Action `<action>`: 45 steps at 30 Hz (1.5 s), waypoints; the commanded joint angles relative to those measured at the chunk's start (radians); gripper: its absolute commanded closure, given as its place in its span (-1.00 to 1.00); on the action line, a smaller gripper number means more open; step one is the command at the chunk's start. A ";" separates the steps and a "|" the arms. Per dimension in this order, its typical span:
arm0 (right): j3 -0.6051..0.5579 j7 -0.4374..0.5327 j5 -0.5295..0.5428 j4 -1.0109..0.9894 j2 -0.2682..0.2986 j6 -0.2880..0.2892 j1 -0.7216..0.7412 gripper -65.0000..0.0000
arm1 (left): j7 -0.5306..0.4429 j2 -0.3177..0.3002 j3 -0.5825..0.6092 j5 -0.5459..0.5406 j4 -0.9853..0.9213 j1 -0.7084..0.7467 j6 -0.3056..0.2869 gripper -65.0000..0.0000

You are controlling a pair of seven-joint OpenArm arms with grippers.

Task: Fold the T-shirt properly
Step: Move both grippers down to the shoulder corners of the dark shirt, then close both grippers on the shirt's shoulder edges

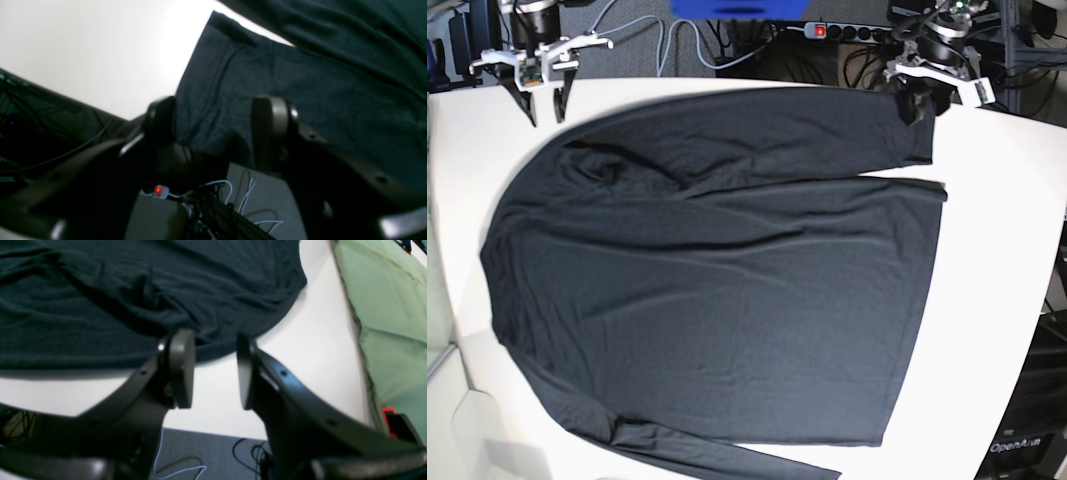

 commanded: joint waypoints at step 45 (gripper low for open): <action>0.007 -0.144 0.002 0.014 0.001 0.063 0.071 0.31 | 0.019 0.087 -0.100 -0.007 0.085 0.009 0.005 0.93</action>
